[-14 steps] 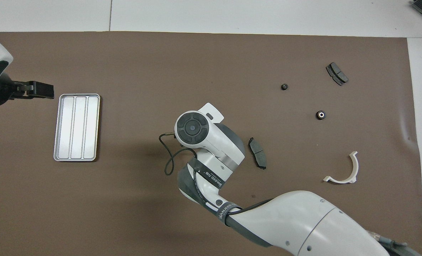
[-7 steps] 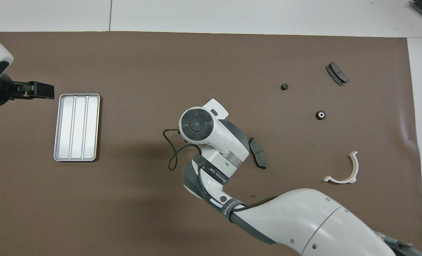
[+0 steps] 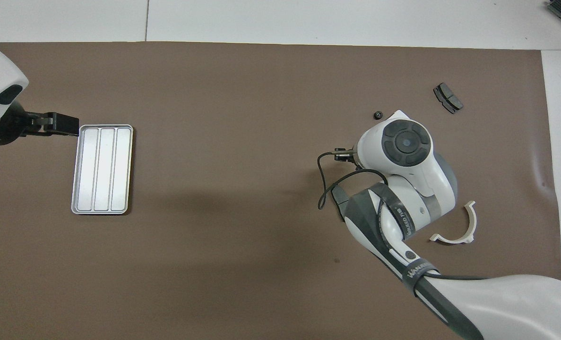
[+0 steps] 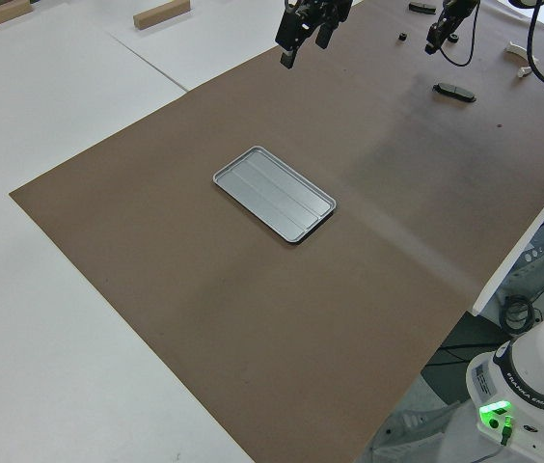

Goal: Place bearing gear from tray to pile

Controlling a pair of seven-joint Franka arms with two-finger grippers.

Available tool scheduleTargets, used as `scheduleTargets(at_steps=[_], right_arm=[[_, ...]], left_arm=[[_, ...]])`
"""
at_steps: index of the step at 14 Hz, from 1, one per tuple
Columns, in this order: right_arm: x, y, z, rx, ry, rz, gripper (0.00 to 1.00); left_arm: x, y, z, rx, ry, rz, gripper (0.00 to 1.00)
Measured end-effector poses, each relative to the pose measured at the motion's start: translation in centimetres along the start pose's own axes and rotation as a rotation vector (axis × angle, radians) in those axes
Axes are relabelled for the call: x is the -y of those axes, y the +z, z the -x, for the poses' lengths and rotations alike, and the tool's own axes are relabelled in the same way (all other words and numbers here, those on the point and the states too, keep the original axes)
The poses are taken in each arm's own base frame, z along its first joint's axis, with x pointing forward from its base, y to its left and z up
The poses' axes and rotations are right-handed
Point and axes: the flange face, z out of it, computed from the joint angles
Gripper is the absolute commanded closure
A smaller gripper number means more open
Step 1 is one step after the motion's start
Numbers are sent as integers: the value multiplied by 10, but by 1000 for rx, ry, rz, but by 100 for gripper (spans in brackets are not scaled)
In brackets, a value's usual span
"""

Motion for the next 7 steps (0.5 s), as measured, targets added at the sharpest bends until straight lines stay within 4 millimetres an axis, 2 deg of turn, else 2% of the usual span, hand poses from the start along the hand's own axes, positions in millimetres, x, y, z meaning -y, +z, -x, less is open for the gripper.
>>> scheduleTargets(at_steps=[5, 6, 7], right_arm=[[-73, 29, 19, 34, -93, -23, 100], [-84, 35, 21, 43, -101, -24, 94], [-91, 39, 24, 55, -102, -27, 64]], left_arm=[[0, 1, 2, 17, 1, -1, 0], [0, 1, 3, 20, 1, -1, 0], [0, 1, 3, 21, 1, -1, 0]])
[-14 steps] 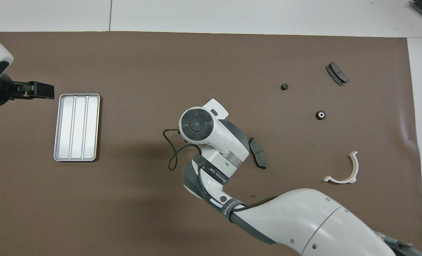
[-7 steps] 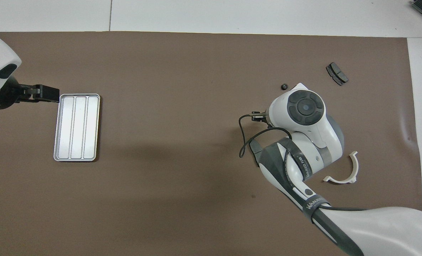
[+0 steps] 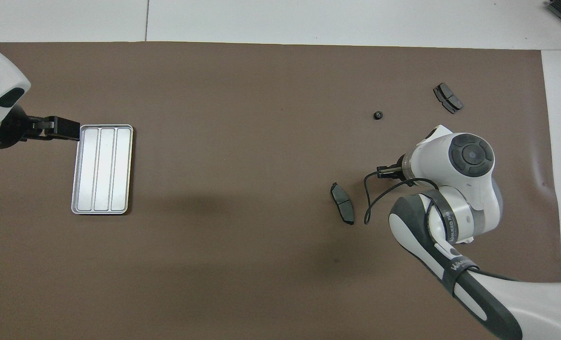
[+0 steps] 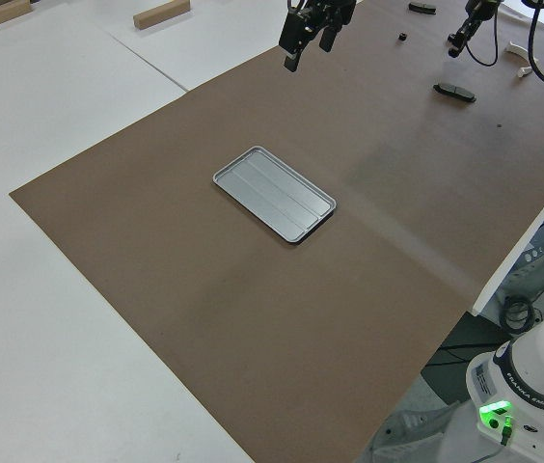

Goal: Place bearing gear from tray to pile

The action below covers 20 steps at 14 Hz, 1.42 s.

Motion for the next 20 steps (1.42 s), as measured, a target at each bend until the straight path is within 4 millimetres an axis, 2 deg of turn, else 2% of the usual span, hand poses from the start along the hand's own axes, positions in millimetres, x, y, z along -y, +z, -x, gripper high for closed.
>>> scheduleTargets(at_steps=[1, 2, 6, 9, 12, 15, 17, 20], right_arm=[[-2, 3, 2, 7, -3, -4, 15], [-1, 3, 3, 9, -4, -5, 0], [-4, -5, -3, -18, 3, -9, 0], [-7, -28, -21, -73, 13, -15, 0], [-13, -71, -45, -98, 42, -14, 0], [-27, -129, -64, -101, 84, 0, 0], [-37, -169, -69, -112, 102, 10, 0], [-56, -218, -62, -136, 138, 33, 0]], left_arm=[[0, 0, 0, 0, 0, 0, 0], [0, 0, 0, -1, 0, 0, 0], [2, 0, 0, 0, -4, 0, 0], [8, 0, 0, 0, -14, -2, 0], [11, 0, 0, 0, -19, -2, 0], [11, -1, 0, -2, -19, -2, 0], [9, -2, 0, -3, -15, -2, 0], [8, -2, 1, 1, -38, 55, 0]])
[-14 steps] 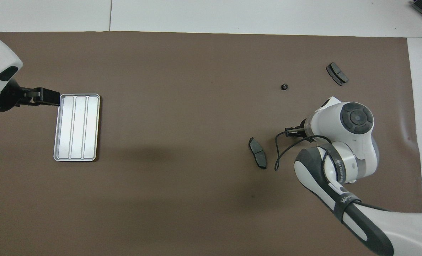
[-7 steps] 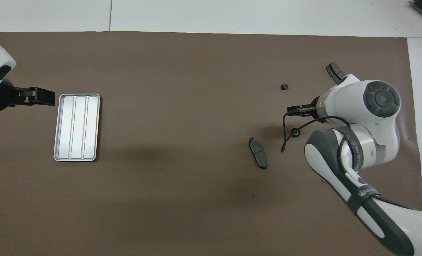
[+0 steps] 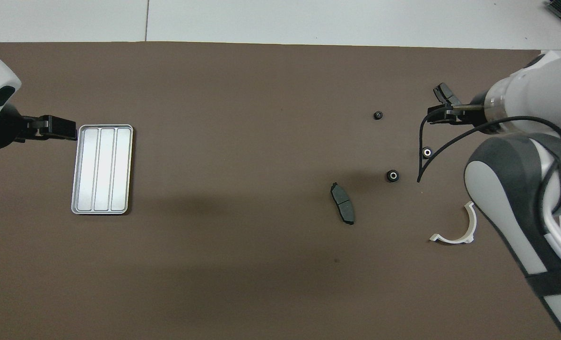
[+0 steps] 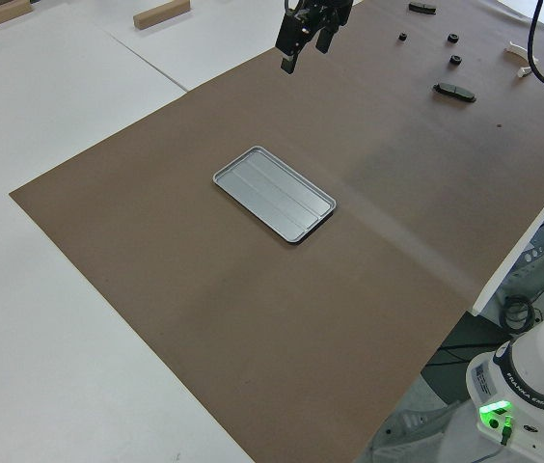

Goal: Place bearing gear from tray to pile

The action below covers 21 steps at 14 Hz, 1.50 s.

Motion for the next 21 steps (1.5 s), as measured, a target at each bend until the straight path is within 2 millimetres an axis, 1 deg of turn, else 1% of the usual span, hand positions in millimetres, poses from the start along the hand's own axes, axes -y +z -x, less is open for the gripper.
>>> scheduleTargets(at_steps=[3, 5, 9, 11, 13, 15, 18, 21], right_arm=[[-18, -38, 9, 27, 31, 32, 0], [-30, -52, 12, 60, 56, 39, 0], [-47, -60, 22, 154, 86, -4, 0], [-51, -72, 32, 206, 80, 0, 0], [-53, -82, 41, 228, 76, 2, 0], [-52, -88, 46, 238, 63, 2, 0], [-48, -89, 48, 246, 54, 2, 0], [-49, -89, 48, 245, 55, 2, 0]], left_arm=[[10, -1, 0, 1, -36, 42, 0], [9, -3, 2, 3, -36, 46, 0], [10, -4, 3, 12, -39, 46, 0], [12, -4, 3, 11, -43, 45, 0], [13, -4, 3, 10, -45, 45, 0], [15, -5, 3, 7, -50, 45, 0], [23, -5, 3, 7, -61, 38, 0], [31, -4, 3, 8, -65, 10, 0]])
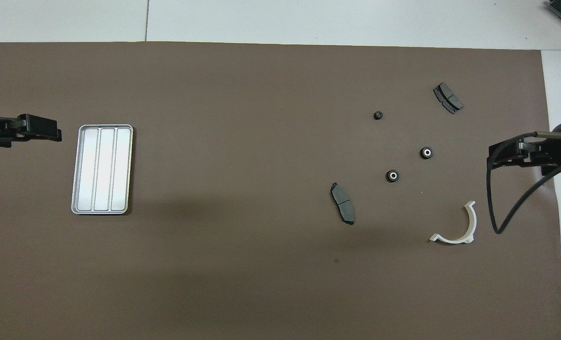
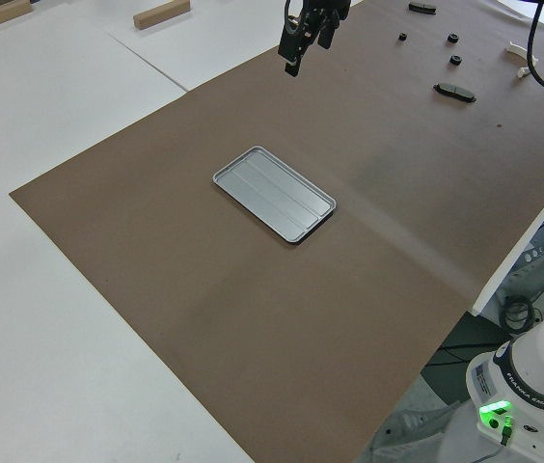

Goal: Place bearing gear from tray to pile

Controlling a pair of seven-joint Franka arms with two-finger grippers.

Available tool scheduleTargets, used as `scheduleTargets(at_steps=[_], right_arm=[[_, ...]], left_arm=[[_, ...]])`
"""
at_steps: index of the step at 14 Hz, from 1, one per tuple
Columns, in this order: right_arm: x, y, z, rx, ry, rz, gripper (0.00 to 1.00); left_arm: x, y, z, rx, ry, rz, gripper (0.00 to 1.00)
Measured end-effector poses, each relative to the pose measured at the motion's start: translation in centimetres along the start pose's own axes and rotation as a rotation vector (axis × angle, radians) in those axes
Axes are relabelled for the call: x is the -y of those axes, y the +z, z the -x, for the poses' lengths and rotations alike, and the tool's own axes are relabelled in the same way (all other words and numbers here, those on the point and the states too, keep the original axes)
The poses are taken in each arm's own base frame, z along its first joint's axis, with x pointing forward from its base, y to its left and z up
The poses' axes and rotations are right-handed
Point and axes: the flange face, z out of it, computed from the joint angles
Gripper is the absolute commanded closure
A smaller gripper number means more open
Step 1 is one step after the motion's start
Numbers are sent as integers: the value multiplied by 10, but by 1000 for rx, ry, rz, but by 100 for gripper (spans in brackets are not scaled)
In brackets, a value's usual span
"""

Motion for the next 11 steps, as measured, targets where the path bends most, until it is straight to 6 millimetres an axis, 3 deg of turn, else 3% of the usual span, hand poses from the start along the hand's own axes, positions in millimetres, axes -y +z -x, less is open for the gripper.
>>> scheduleTargets(at_steps=[8, 11], right_arm=[[2, -23, 3, -19, -6, 6, 0], [5, -22, 3, -13, -12, 7, 0]], left_arm=[[0, 4, 2, 14, 3, -9, 0], [0, 6, 4, 37, 4, -11, 0]])
